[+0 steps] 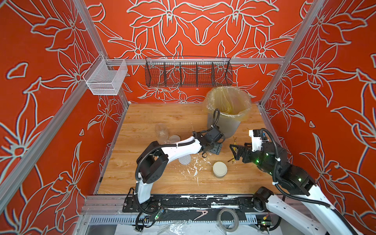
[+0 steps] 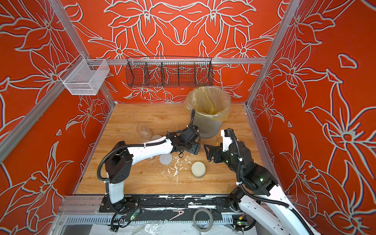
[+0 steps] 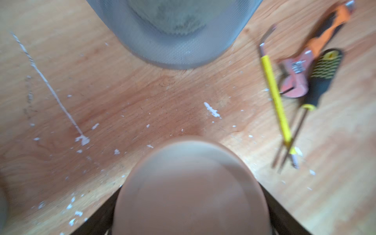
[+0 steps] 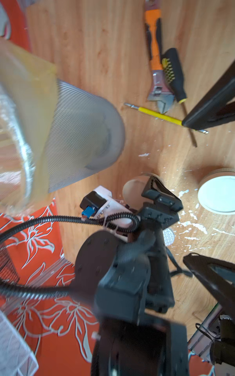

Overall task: Empty moldy tea leaves from jars
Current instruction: Pick up the jar from the center of the board.

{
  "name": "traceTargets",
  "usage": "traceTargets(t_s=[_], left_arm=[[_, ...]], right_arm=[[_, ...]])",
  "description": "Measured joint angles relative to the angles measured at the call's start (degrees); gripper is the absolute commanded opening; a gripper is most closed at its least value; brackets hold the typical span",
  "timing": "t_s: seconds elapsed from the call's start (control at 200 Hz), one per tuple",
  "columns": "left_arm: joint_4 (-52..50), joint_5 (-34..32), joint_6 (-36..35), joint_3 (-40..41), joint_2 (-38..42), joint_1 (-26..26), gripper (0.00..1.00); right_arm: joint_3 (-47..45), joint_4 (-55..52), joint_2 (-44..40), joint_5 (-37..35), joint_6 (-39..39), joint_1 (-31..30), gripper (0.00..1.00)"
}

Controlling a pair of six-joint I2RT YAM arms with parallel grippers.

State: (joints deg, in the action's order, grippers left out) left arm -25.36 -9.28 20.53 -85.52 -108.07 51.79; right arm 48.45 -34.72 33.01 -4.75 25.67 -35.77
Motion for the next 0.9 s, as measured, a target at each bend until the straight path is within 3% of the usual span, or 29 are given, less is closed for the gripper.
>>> traceTargets(t_s=[0.195, 0.395, 0.621, 0.901], left_arm=[[-0.02, 4.7, 0.59, 0.94, 10.49, -1.11, 0.59], [0.17, 14.08, 3.1, 2.45, 18.58, -5.35, 0.53], [0.13, 24.74, 5.01, 2.6, 22.12, -7.98, 0.49], [0.13, 33.94, 6.14, 2.6, 24.06, -7.98, 0.49]], right_arm=[[-4.96, 9.03, -1.57, 4.61, -9.4, 0.0, 0.96], [-11.5, 20.72, -1.25, 13.16, -21.11, 0.0, 0.98], [-18.64, 35.26, 0.55, 20.22, -30.18, 0.0, 0.98], [-19.39, 48.65, 7.87, 21.77, -34.93, 0.0, 0.98]])
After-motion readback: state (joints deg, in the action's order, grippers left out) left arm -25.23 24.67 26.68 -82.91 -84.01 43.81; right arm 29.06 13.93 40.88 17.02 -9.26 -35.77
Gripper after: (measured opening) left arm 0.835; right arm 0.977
